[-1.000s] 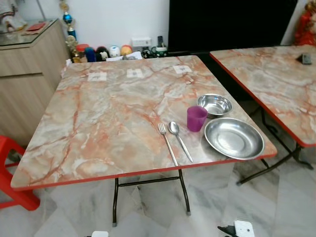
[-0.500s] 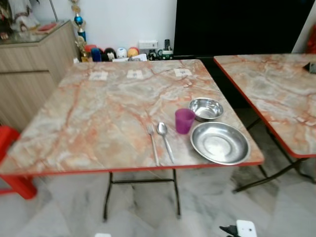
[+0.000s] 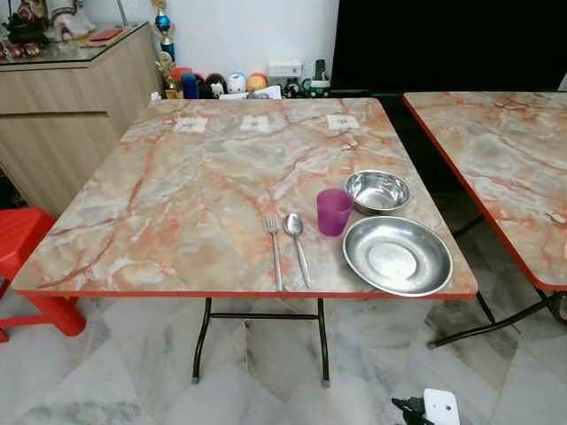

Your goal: Setting the table

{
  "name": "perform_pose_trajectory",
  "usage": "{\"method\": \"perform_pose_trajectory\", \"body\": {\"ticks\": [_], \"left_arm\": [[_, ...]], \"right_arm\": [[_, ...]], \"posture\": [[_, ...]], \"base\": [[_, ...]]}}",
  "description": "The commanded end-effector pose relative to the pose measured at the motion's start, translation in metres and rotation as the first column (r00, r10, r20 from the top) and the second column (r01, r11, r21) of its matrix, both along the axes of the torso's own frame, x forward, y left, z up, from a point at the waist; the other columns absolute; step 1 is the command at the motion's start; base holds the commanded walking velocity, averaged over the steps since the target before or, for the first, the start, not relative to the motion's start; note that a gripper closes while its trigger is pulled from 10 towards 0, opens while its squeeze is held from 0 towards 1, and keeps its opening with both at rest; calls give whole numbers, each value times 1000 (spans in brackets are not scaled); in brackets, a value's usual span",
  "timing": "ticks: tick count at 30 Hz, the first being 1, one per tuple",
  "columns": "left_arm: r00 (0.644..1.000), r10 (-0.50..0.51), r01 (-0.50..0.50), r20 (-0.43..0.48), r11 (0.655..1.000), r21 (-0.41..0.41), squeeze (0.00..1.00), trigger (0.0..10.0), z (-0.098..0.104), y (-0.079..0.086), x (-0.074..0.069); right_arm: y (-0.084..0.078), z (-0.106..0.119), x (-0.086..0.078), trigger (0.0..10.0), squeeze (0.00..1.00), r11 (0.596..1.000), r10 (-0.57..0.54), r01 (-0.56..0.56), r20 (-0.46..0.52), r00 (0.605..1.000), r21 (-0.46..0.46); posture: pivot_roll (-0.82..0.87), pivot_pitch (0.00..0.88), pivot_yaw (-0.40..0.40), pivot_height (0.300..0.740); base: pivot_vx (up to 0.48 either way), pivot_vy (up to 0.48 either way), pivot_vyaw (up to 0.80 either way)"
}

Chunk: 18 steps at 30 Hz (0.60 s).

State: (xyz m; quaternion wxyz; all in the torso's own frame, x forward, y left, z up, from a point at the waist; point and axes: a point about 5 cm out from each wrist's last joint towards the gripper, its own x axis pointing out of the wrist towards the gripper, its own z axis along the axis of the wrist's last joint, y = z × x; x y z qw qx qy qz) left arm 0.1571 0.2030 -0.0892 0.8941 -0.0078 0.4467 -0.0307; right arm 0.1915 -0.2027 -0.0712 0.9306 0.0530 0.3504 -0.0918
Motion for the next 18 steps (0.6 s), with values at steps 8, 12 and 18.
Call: {"method": "perform_pose_trajectory", "body": {"ticks": [8, 12, 18], "left_arm": [[1000, 17, -17, -15, 1000, -4, 0, 10000, -1, -1, 1], [1000, 13, -13, -13, 1000, -3, 0, 10000, 0, -1, 2], [1000, 6, -6, -6, 1000, -4, 0, 10000, 1, -2, 4]], "right_arm": [[-5, 5, 1, 10000, 0, 997, -48, 51, 71, 996, -51], [-6, 7, 2, 10000, 0, 995, -39, 47, 95, 995, -83], [-26, 65, 27, 10000, 0, 959, -21, 166, 525, 851, -231]], "posture": [[-45, 75, -31, 740], [-51, 78, -30, 740], [-50, 76, -34, 740]], "base": [[0, 0, 0], [0, 0, 0], [0, 0, 0]]}}
